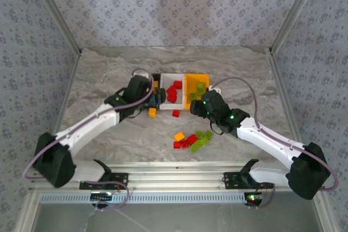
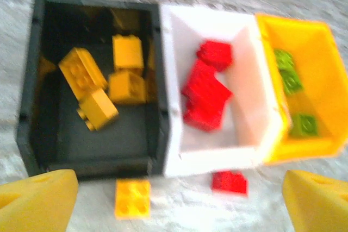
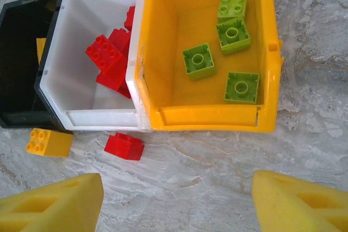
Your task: Sort the legos into containers by color
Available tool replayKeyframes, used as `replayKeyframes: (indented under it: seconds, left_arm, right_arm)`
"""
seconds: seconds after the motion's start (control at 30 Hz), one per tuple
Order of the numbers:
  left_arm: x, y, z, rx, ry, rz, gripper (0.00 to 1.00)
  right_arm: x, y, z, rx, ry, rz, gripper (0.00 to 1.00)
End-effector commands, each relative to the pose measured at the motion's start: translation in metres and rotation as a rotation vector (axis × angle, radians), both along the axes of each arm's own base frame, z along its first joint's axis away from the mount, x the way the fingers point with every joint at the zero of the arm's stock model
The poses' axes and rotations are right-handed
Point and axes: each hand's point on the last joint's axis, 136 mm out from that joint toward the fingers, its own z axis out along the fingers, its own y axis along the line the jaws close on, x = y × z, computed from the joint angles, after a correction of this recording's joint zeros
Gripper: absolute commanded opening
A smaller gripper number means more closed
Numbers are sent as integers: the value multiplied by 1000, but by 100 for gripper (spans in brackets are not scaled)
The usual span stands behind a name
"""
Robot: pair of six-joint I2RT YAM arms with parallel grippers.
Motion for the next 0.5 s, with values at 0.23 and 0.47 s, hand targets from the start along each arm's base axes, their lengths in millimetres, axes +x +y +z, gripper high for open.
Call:
replayKeyframes:
  seconds: [0.23, 0.47]
  left_arm:
    - [-48, 7, -83, 207, 15, -25, 88]
    - [-23, 13, -119, 311, 3, 17, 81]
  right_arm:
    - [-5, -5, -8, 2, 14, -29, 74]
    - [-6, -9, -1, 4, 2, -36, 74]
